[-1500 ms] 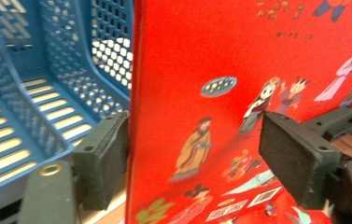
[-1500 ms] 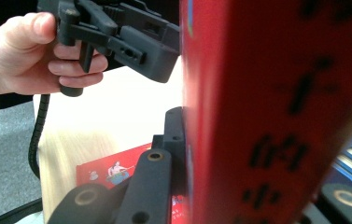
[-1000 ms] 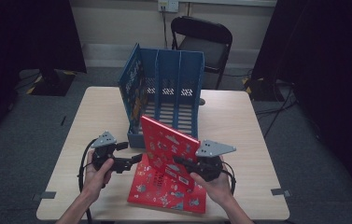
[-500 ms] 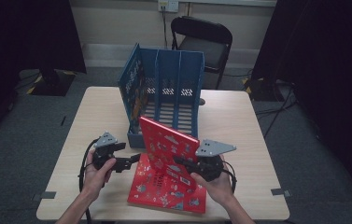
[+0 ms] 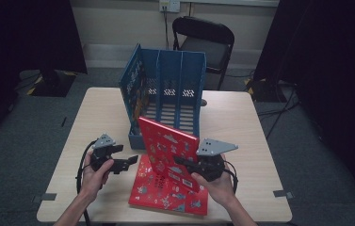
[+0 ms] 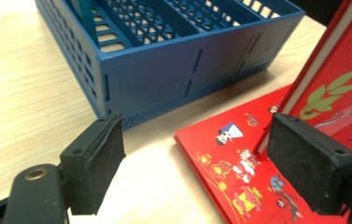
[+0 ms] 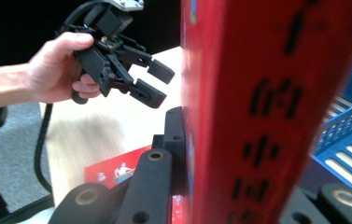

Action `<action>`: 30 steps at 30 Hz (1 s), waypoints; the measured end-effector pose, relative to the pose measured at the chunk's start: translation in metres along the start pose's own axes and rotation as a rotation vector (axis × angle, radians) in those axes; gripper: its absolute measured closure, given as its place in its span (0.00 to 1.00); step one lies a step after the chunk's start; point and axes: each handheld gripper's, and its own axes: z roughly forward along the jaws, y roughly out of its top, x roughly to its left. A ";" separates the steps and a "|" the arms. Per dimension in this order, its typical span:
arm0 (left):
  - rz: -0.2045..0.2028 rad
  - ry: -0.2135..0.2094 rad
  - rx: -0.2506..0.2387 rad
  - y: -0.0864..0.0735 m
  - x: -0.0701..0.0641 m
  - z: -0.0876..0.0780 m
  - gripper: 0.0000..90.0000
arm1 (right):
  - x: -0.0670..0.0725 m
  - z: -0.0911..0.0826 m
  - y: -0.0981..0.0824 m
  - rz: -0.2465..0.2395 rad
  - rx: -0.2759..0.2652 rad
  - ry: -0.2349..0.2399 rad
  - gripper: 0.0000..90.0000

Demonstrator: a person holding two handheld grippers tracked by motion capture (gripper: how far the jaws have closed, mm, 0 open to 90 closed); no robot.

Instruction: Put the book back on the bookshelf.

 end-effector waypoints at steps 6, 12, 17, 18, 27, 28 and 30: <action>-0.007 0.024 0.012 -0.002 0.003 0.001 0.21 | 0.001 -0.002 0.004 -0.010 0.002 -0.012 0.89; -0.014 0.032 0.010 -0.003 0.006 0.001 0.21 | -0.002 -0.007 0.007 -0.006 -0.010 -0.026 0.89; -0.021 0.025 0.004 -0.003 0.010 -0.001 0.20 | -0.006 -0.013 0.014 0.011 -0.032 -0.043 0.89; -0.022 0.030 0.002 -0.003 0.010 -0.001 0.20 | -0.007 -0.014 0.015 0.014 -0.033 -0.047 0.89; -0.021 0.037 0.003 -0.002 0.013 -0.003 0.18 | -0.014 -0.019 0.031 0.017 -0.065 -0.076 0.90; -0.021 0.034 0.003 -0.002 0.012 -0.002 0.18 | -0.015 -0.020 0.033 0.013 -0.070 -0.079 0.89; -0.015 0.032 0.001 -0.002 0.012 -0.003 0.18 | -0.015 -0.020 0.038 0.010 -0.081 -0.085 0.89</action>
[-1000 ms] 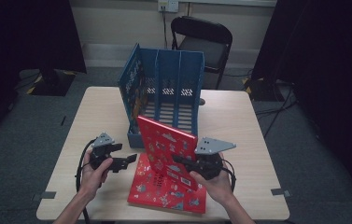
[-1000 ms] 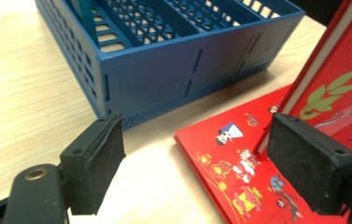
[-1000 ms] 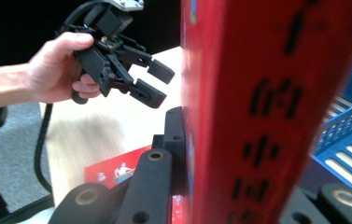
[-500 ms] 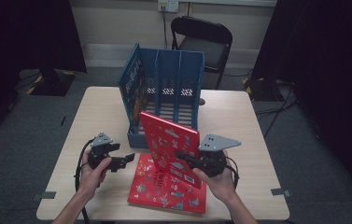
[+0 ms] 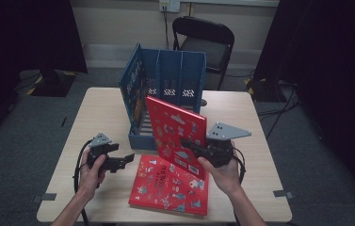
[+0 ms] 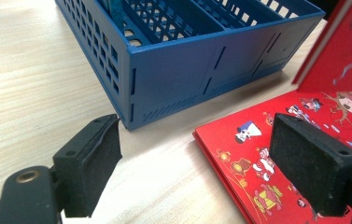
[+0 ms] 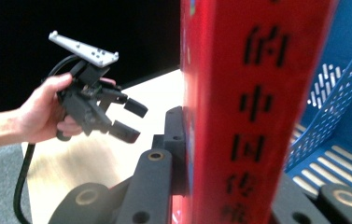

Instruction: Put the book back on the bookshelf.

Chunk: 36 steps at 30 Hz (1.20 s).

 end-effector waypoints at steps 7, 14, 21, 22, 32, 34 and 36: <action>0.009 -0.018 -0.006 0.000 -0.001 0.000 0.18 | -0.003 0.003 0.008 0.021 -0.016 -0.021 0.89; 0.017 -0.005 0.004 -0.001 -0.001 0.001 0.18 | -0.011 0.008 0.014 0.038 -0.031 -0.051 0.89; 0.019 0.002 0.008 -0.001 -0.002 0.002 0.18 | -0.020 0.016 0.023 0.039 -0.050 -0.102 0.89; 0.011 -0.001 0.008 -0.001 -0.001 0.002 0.18 | -0.022 0.019 0.024 0.041 -0.051 -0.113 0.89; 0.013 0.004 0.015 -0.002 -0.002 0.003 0.19 | -0.026 0.033 0.031 0.051 -0.052 -0.154 0.89; 0.013 0.002 0.020 -0.002 -0.001 0.003 0.19 | -0.026 0.039 0.032 0.048 -0.048 -0.184 0.89; 0.012 0.004 0.018 -0.002 -0.001 0.003 0.20 | -0.028 0.042 0.033 0.055 -0.046 -0.198 0.89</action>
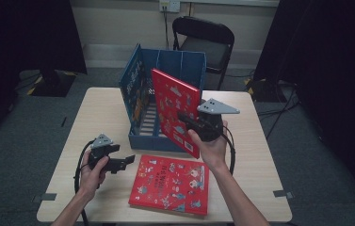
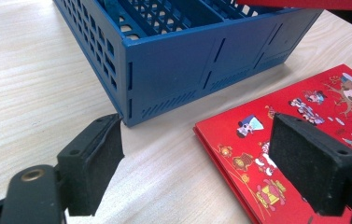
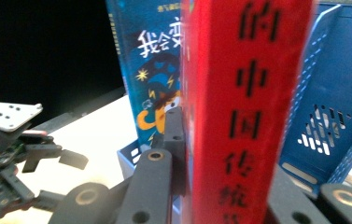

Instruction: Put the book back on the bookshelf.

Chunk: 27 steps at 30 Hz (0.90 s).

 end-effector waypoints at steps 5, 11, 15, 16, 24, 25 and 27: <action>0.003 0.003 0.004 0.000 0.001 0.000 0.20 | -0.004 0.009 0.002 0.011 -0.005 -0.036 0.89; 0.001 0.004 -0.002 0.000 0.001 0.000 0.20 | -0.007 0.020 0.006 0.027 0.002 -0.084 0.89; -0.003 0.007 -0.003 0.000 0.001 0.000 0.20 | -0.008 0.029 0.008 0.038 0.008 -0.117 0.89; -0.004 0.008 -0.005 0.000 0.001 0.000 0.20 | -0.009 0.034 0.009 0.048 0.008 -0.138 0.89; -0.002 0.008 -0.003 0.000 0.001 0.000 0.20 | -0.011 0.050 0.010 0.075 0.002 -0.188 0.89; -0.002 0.010 -0.003 0.000 0.001 0.000 0.20 | -0.011 0.055 0.011 0.079 0.006 -0.204 0.89; -0.006 0.011 -0.001 0.000 0.002 0.000 0.20 | -0.010 0.059 0.012 0.079 0.004 -0.214 0.89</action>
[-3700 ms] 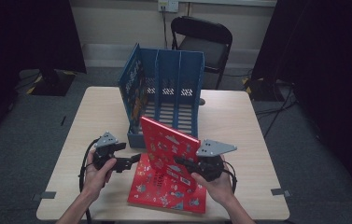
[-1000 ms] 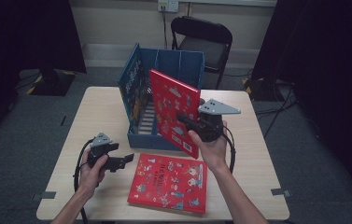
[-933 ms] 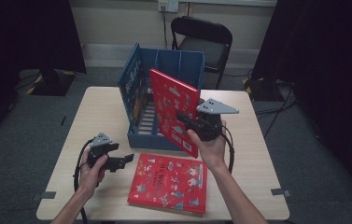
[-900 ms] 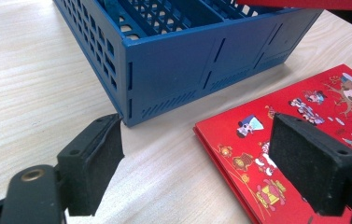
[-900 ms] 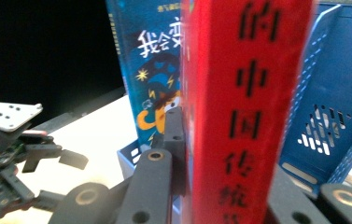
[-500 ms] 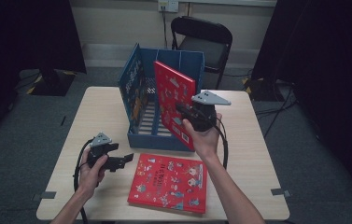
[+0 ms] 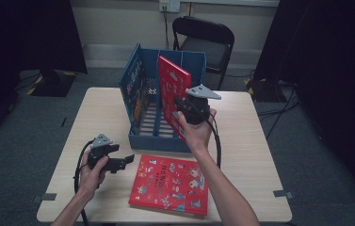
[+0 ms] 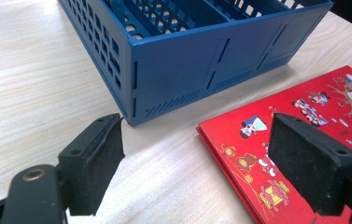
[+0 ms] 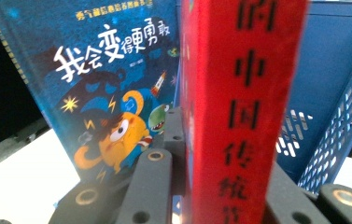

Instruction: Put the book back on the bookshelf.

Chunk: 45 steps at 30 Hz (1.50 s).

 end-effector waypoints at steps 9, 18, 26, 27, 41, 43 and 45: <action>0.005 0.000 0.000 0.000 0.000 0.000 0.20 | 0.004 0.020 0.005 0.025 -0.013 -0.064 0.89; 0.005 -0.003 0.003 0.000 -0.001 0.000 0.20 | 0.001 0.037 0.007 0.063 -0.014 -0.103 0.89; 0.008 -0.008 0.002 0.000 -0.001 0.001 0.20 | 0.006 0.051 0.003 0.082 -0.007 -0.136 0.89; 0.009 -0.009 0.002 0.000 -0.002 0.000 0.20 | 0.006 0.054 0.002 0.090 -0.006 -0.139 0.89; 0.018 -0.017 0.010 -0.001 -0.003 0.002 0.21 | 0.015 0.071 -0.007 0.120 -0.024 -0.164 0.89; 0.017 -0.021 0.013 -0.002 -0.005 0.003 0.22 | 0.015 0.072 -0.008 0.123 -0.027 -0.166 0.89; 0.026 -0.027 0.019 -0.002 -0.006 0.004 0.22 | 0.017 0.074 -0.010 0.111 -0.032 -0.177 0.89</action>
